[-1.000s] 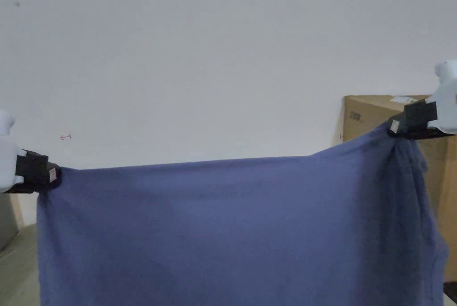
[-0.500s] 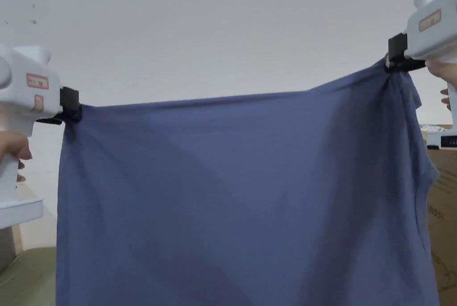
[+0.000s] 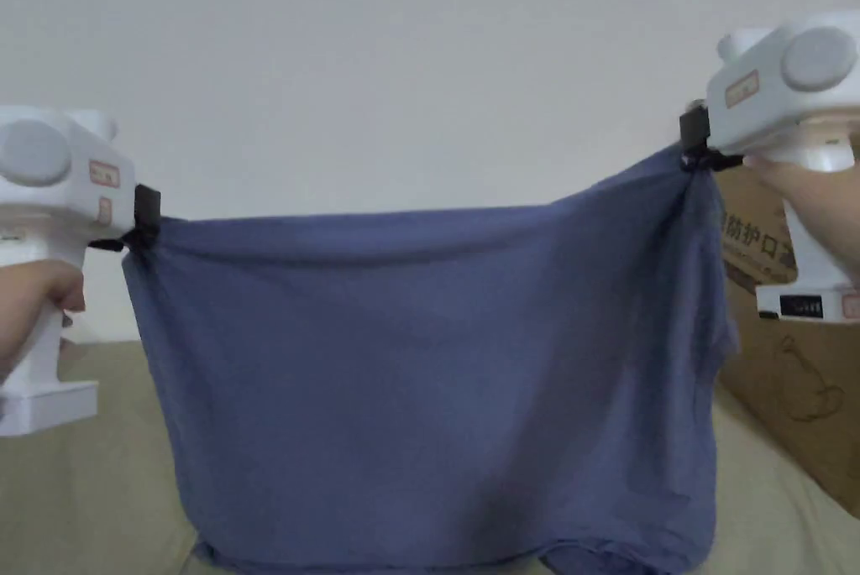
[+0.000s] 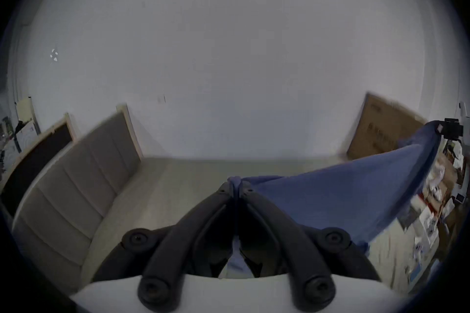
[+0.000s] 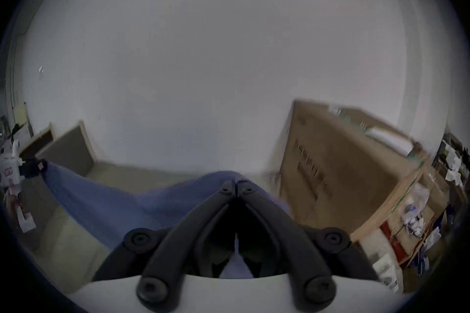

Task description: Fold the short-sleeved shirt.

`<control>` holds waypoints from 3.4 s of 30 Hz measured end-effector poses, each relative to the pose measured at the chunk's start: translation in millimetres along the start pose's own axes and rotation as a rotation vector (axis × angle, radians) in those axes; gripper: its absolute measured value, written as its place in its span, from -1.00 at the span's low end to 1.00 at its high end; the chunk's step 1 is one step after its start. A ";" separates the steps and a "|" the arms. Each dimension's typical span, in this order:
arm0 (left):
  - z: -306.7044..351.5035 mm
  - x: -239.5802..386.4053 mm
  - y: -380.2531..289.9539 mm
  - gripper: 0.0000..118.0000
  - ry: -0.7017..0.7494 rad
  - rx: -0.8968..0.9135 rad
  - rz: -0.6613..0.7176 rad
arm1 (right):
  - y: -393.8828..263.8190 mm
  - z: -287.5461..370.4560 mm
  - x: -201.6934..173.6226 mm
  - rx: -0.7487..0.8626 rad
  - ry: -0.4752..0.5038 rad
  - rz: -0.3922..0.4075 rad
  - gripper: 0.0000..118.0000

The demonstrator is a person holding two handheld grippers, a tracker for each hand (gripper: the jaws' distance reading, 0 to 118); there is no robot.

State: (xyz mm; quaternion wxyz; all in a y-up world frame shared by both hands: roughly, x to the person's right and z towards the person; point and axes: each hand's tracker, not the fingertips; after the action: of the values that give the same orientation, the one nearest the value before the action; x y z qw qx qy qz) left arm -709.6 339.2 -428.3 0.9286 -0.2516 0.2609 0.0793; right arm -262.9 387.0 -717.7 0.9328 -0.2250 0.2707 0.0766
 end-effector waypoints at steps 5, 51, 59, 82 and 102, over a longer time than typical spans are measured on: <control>-50.0 -0.4 -142.6 -0.98 -0.008 -0.336 -0.019 | -176.3 -57.6 4.4 -0.383 0.103 -0.122 -1.00; 300.0 -29.2 -408.1 0.89 -0.190 -0.354 0.174 | -443.9 298.7 18.5 -0.364 0.202 -0.223 0.99; 340.5 -16.5 -383.5 -0.97 -0.154 -0.231 0.136 | -420.3 323.3 -13.5 -0.223 0.263 -0.294 -1.00; 228.8 -25.8 -481.0 -0.94 -0.081 -0.693 0.076 | -467.3 303.3 11.4 -0.412 0.200 -0.382 -1.00; 283.2 -14.8 -451.1 -0.94 -0.074 -0.551 0.109 | -535.5 246.5 31.9 -0.750 0.105 -0.031 -0.88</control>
State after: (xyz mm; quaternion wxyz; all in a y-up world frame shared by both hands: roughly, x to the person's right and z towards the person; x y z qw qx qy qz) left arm -470.6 94.7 -19.6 0.8285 -0.4771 0.2083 0.2061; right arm 21.8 26.4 -346.9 0.7717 -0.5584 0.2678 0.1445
